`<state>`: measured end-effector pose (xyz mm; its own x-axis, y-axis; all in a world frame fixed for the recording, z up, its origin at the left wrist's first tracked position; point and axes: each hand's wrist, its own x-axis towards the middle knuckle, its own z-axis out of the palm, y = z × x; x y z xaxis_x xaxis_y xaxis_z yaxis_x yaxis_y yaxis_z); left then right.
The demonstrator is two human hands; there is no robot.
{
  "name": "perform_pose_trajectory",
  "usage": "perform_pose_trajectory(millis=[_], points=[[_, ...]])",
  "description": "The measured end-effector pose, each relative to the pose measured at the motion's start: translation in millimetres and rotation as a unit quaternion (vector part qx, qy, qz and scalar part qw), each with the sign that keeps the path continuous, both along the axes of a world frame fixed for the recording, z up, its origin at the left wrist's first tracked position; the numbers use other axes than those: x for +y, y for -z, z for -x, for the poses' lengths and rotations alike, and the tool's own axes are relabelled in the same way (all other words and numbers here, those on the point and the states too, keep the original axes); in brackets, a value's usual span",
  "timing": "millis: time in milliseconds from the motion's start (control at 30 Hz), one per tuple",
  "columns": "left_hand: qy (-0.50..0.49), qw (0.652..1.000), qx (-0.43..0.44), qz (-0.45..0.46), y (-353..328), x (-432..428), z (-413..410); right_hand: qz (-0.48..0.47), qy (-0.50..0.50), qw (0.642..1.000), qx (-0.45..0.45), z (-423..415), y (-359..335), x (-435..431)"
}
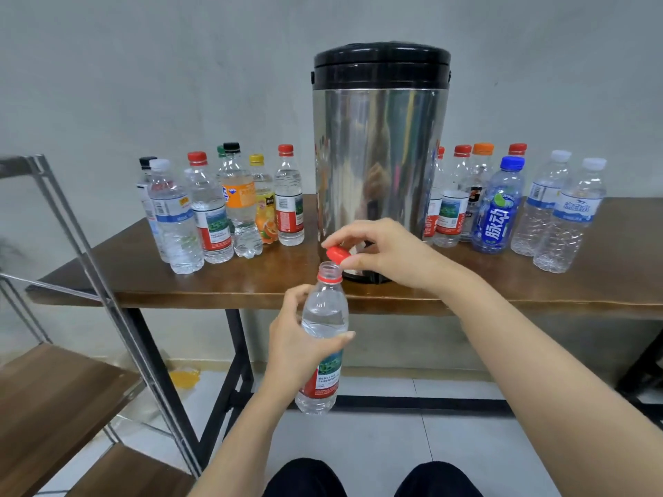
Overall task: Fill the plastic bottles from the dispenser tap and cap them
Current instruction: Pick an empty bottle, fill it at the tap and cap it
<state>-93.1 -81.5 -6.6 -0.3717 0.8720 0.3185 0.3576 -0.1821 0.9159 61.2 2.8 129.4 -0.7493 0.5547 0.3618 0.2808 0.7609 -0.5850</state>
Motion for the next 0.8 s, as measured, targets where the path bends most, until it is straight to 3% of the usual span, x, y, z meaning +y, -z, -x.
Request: perform_pose_trajectory(millis=[367,800], points=[[-0.017,1.000,0.012,0.016,-4.2,-29.1,34.0,-0.020,-0.060,0.994,-0.093,45.4,-10.5,-13.9],[-0.038,0.999,0.015,0.022,-8.1,-39.4,46.7,-0.048,-0.036,0.989,-0.135,66.6,-10.9,-24.6]])
